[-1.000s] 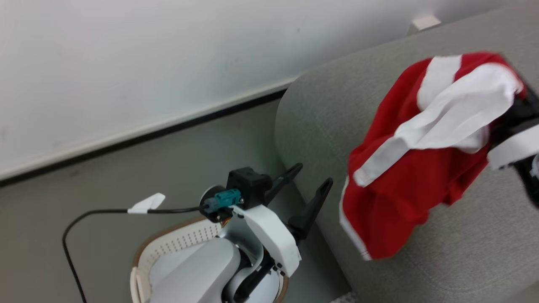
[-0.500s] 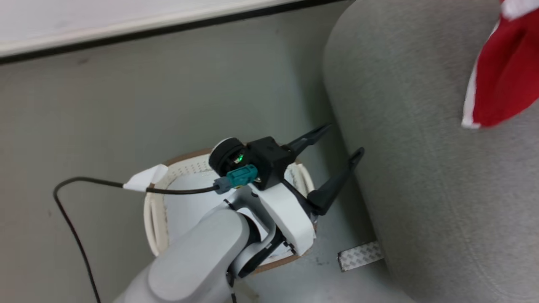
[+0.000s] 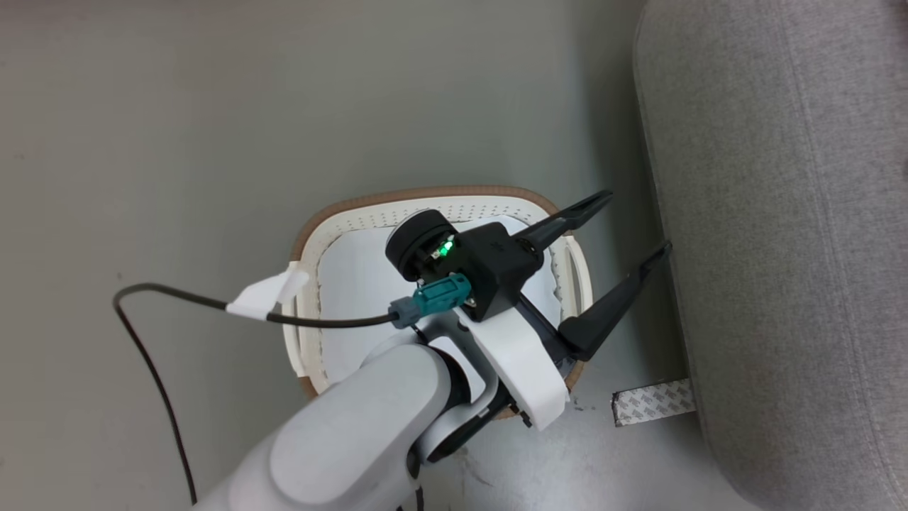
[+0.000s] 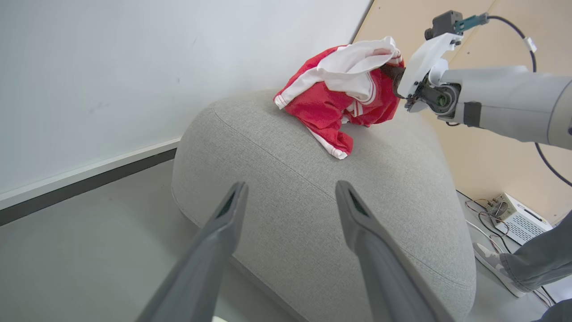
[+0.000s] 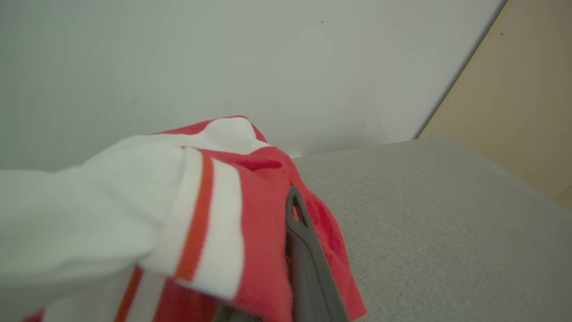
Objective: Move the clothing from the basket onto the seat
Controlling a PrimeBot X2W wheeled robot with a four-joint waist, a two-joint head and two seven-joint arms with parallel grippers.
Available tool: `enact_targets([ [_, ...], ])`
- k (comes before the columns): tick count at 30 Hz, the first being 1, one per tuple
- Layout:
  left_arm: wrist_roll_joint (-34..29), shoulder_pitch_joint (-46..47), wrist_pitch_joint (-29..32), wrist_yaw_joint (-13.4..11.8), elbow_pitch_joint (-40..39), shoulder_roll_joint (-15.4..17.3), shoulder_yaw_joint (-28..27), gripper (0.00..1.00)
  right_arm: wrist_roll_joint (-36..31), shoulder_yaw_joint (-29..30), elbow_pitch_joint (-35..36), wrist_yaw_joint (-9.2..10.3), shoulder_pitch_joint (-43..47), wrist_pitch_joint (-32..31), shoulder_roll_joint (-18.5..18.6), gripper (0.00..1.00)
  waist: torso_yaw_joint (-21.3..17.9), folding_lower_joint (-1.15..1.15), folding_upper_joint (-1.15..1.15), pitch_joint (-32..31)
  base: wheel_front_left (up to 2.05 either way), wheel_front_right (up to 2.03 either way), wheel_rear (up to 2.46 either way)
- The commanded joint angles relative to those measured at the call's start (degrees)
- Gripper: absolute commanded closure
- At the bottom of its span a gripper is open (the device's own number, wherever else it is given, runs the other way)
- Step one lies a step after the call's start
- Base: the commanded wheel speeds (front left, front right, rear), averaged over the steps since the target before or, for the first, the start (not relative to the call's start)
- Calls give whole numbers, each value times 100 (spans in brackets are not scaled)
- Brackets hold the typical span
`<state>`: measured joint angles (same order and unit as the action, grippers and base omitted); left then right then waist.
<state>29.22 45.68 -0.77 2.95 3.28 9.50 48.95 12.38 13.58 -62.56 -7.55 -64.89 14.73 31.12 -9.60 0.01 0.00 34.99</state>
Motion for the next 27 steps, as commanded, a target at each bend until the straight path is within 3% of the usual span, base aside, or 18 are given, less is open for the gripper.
enact_targets([
  [1, -19, 35, -18, -30, -10, -4, -24, 0, -146, 65, -91, 12, 132, 28, -80, 100, 26, -1, 0, 20, 0, 0, 0],
  [2, 4, 11, -44, -34, 5, -4, -39, 0, -249, 153, -195, 12, 233, 40, -171, 68, 29, -1, 0, 11, 0, 0, 0],
  [3, 28, -34, -69, -42, 22, 1, -42, 0, -347, 274, -255, 12, 303, 51, -219, 0, 25, -1, 0, -3, 0, 0, 0],
  [12, 171, -350, -258, -160, 172, 172, -146, 0, -1059, 1128, 559, 12, 1265, 49, -908, 0, -168, -1, 0, -427, 0, 0, 0],
  [18, 342, -763, -565, -295, 365, 306, -324, 0, -1221, 1142, 1610, 12, 2248, 41, -1491, 0, -269, -1, 0, -1030, 0, 0, 0],
  [27, 588, -1630, -1134, -656, 788, 591, -692, 0, -1358, 1101, 3058, 12, 3786, 41, -2049, 0, -301, -1, 0, -2026, 0, 0, 0],
])
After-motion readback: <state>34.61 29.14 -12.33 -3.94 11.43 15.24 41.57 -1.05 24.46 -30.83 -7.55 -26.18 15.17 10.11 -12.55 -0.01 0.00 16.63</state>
